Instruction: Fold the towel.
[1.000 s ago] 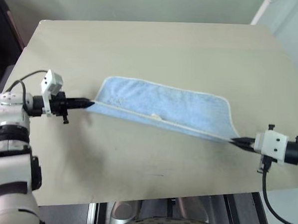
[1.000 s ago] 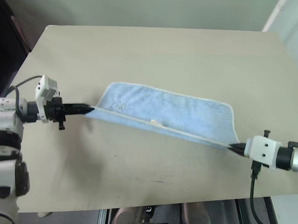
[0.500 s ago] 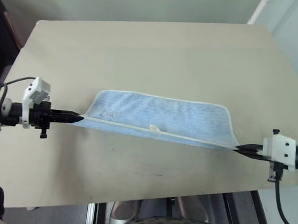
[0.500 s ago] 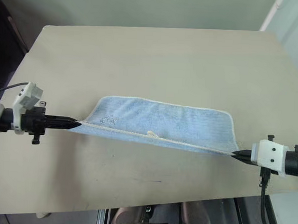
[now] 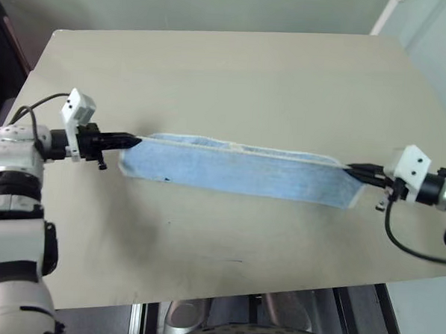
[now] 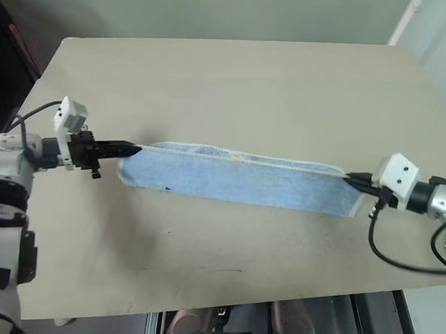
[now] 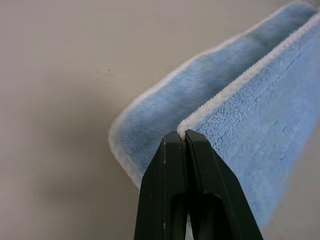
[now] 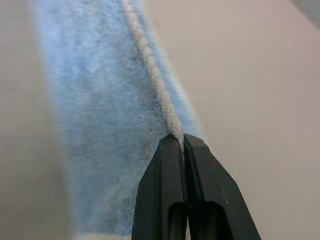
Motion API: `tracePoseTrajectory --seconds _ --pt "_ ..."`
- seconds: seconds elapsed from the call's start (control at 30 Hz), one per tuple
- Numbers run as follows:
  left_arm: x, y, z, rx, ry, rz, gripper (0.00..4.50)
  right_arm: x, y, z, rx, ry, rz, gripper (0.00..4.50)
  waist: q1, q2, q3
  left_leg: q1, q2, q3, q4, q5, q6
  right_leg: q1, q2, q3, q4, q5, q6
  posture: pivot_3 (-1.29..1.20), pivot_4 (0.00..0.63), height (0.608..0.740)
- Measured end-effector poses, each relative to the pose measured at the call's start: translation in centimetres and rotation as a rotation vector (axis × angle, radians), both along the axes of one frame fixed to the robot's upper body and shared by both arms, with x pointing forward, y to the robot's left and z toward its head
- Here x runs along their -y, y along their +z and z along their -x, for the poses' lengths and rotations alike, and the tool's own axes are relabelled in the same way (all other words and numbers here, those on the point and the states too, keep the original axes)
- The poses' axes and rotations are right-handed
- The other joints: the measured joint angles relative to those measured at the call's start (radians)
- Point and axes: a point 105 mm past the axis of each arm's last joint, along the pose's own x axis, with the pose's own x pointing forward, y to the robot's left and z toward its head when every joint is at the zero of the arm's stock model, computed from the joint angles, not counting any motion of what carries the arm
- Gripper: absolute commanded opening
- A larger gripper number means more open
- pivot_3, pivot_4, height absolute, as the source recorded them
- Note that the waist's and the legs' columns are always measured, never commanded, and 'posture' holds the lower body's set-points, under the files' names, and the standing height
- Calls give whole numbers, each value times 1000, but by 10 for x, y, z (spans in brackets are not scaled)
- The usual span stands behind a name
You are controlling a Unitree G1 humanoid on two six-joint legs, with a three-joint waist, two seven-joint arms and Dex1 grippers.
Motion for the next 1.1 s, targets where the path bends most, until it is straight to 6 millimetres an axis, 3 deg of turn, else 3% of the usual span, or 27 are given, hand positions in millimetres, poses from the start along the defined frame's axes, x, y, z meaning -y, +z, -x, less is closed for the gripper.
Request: tracePoseTrajectory --seconds 0.47,0.57,0.7,0.93,0.97,1.1 --pt "9 -7 -19 9 67 1 51 1 -13 -35 15 -55 -10 0 0 1 0 0 0 0 0 0 0 0 0 -1 0 0 0 0 150 740" --pt "10 -10 -19 0 76 16 0 2 -20 -34 -26 -62 -3 624 0 1 0 -1 0 0 0 0 0 0 0 -1 -1 0 0 0 150 740" --pt "6 -9 -20 7 113 34 1035 7 -24 -35 -41 -88 -11 1944 0 1 0 -1 0 0 -1 1 0 0 0 -1 -1 0 0 0 150 740" --pt "3 0 -25 69 144 28 3516 0 -9 -41 9 -80 -63 4372 0 1 0 -1 0 0 0 1 0 0 0 -1 0 -2 -4 0 150 740" --pt "3 3 -27 95 147 30 3866 -1 -5 -40 14 -76 -77 4500 0 1 0 -1 0 0 -1 2 0 0 0 -1 -1 -2 -4 0 150 740" --pt "4 13 -32 168 177 84 3866 -5 7 -33 5 -65 -153 4500 2 1 0 -1 0 1 -1 2 0 0 0 -1 -1 -3 -5 0 150 740"
